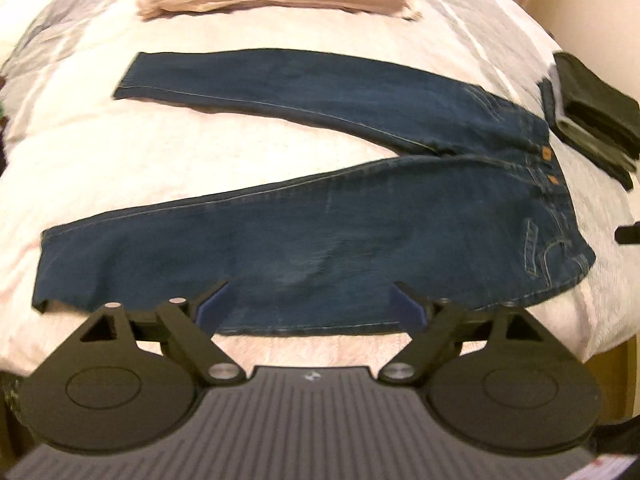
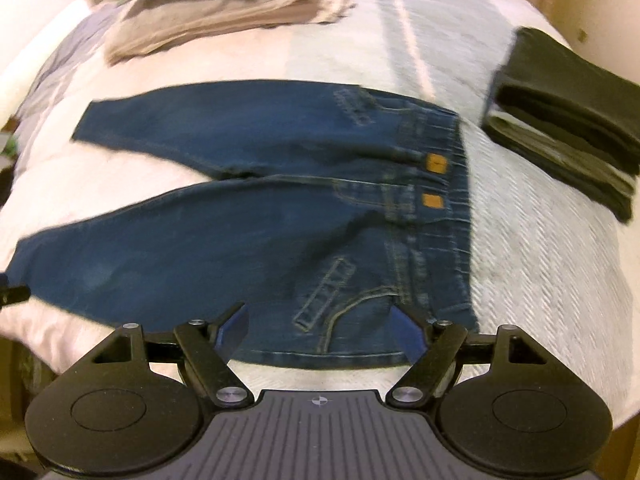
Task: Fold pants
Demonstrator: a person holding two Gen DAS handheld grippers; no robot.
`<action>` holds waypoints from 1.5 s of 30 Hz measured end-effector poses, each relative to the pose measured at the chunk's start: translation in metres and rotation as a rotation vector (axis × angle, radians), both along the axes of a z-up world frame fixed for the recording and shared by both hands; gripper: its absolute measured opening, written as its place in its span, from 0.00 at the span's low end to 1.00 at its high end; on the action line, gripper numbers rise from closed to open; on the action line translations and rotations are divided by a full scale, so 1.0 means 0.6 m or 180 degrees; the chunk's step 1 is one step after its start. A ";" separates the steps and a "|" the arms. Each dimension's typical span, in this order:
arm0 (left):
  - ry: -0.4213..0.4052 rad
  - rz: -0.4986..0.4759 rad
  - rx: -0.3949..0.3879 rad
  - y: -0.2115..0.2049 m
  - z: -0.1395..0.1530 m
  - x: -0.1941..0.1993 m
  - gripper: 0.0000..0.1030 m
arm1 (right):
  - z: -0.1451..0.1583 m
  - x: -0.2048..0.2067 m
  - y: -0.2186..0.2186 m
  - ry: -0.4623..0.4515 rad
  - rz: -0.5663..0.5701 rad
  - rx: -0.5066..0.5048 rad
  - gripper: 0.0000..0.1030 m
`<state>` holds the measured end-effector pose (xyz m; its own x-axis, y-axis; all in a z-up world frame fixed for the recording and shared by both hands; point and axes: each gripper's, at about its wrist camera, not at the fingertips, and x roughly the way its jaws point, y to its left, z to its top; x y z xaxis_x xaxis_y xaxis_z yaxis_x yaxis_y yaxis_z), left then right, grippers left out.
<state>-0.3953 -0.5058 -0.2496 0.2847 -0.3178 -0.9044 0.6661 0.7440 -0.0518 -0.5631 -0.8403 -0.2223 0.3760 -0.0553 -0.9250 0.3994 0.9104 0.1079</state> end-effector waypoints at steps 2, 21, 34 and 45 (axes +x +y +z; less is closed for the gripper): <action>-0.0053 0.0140 0.0010 0.015 0.009 -0.008 0.84 | -0.002 0.006 0.009 0.0030 0.0160 -0.0010 0.72; -0.0578 0.0769 0.0579 0.242 0.038 -0.010 0.88 | 0.007 0.050 0.110 -0.0192 0.0842 0.0113 0.72; -0.0683 0.0115 0.0689 0.429 -0.142 0.251 0.47 | -0.039 0.244 0.405 -0.0146 0.0967 -0.0228 0.72; -0.1491 -0.1326 0.0867 0.469 -0.224 0.278 0.07 | -0.088 0.323 0.539 0.0254 0.0754 -0.0246 0.72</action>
